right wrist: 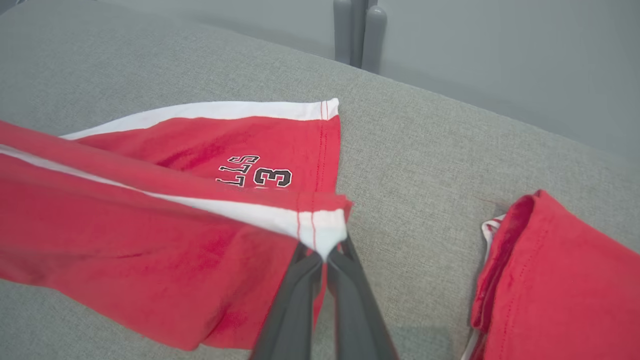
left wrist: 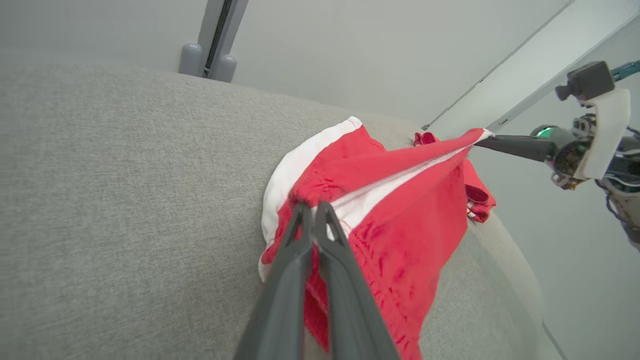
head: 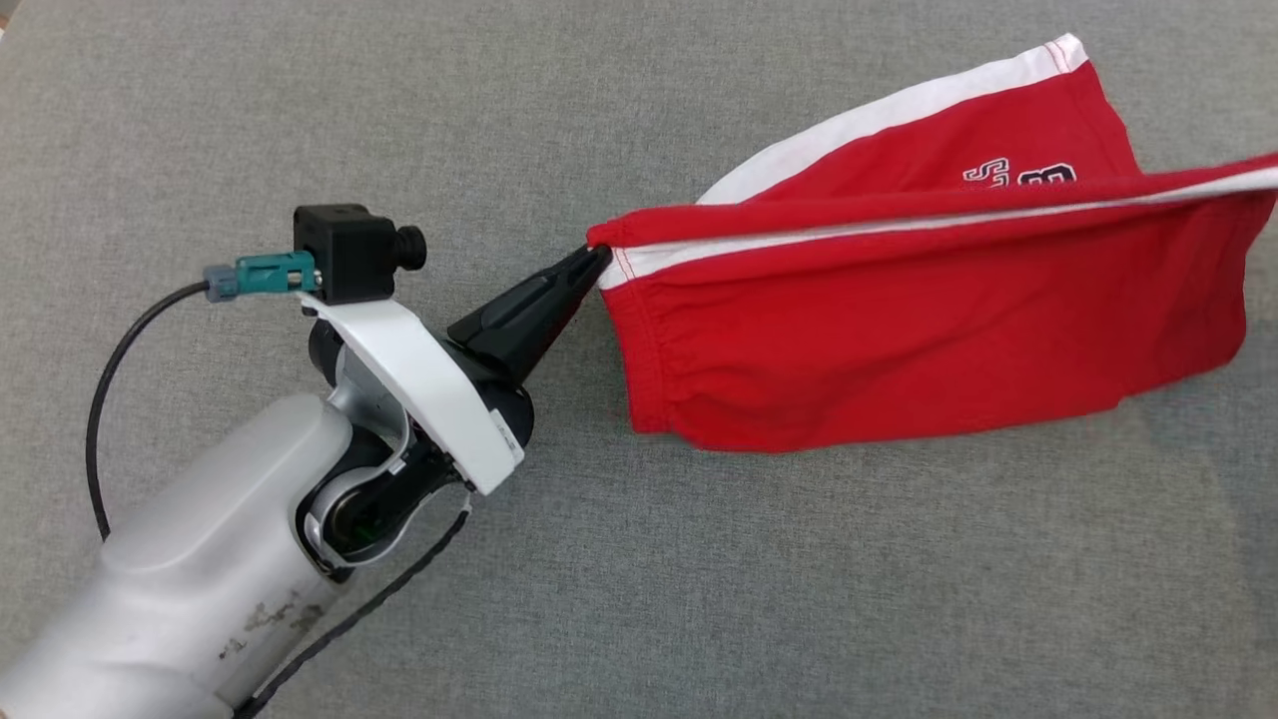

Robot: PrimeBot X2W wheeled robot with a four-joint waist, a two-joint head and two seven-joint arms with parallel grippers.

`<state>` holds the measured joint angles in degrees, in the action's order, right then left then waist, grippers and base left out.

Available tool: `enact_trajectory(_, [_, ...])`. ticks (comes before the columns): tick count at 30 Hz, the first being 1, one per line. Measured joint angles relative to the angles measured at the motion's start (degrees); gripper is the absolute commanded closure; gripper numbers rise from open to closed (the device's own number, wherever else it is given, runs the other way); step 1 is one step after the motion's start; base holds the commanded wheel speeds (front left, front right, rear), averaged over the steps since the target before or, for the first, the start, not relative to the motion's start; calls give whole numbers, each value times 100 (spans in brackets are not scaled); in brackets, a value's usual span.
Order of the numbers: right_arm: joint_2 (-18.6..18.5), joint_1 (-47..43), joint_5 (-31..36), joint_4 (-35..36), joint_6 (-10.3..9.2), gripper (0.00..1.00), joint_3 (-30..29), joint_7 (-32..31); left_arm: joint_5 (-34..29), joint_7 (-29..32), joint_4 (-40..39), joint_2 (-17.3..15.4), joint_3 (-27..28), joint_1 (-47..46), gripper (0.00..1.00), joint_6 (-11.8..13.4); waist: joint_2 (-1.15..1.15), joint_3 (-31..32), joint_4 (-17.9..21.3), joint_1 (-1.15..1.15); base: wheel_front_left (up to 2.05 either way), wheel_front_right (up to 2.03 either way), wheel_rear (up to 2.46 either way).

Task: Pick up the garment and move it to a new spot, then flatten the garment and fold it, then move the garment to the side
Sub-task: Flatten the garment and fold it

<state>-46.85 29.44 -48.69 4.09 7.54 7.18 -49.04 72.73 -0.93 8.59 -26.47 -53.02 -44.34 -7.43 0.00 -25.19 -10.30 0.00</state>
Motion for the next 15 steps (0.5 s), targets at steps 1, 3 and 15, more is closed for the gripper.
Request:
enact_trajectory(1, [-1,214,20,-90,1,100,122,-47,81,40,74,3,3,-46,100,-1,0,-48,-16,0,0,0,0])
enact_trajectory(3, [-1,622,68,-258,1,100,352,-138,197,45,240,34,55,-140,100,-1,0,-140,-57,0,0,0,0])
enact_trajectory(15, [10,2336,343,-1132,0,100,1662,-314,419,31,904,409,12,-606,100,0,0,-589,-364,0,0,0,0])
